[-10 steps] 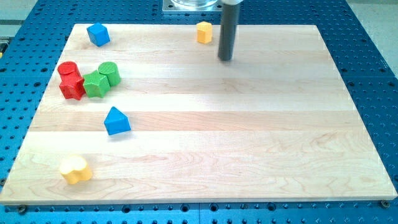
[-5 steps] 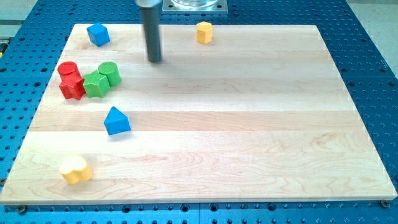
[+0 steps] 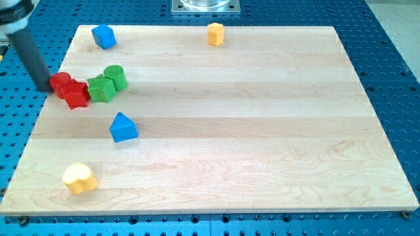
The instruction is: Move the red star to the top right side of the board
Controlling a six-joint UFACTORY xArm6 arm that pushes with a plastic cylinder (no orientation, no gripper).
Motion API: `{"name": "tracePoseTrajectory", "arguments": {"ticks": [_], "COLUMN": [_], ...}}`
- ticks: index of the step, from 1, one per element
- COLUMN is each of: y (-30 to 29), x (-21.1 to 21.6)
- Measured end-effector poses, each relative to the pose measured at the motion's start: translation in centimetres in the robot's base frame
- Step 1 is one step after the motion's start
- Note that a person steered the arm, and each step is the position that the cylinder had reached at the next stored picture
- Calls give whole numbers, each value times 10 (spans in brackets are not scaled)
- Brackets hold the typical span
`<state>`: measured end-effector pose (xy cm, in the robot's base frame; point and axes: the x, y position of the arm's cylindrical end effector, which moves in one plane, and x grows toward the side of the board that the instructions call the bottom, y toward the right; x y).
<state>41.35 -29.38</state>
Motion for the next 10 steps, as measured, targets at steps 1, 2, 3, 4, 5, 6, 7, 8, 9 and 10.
{"name": "tracePoseTrajectory", "arguments": {"ticks": [1,2,3,4,5,6,7,8,9,10], "y": [24,53,79,132,192,209,208,229,232,292], "x": [15,15,5,-9,-20,-6,30,11,-44,-59]}}
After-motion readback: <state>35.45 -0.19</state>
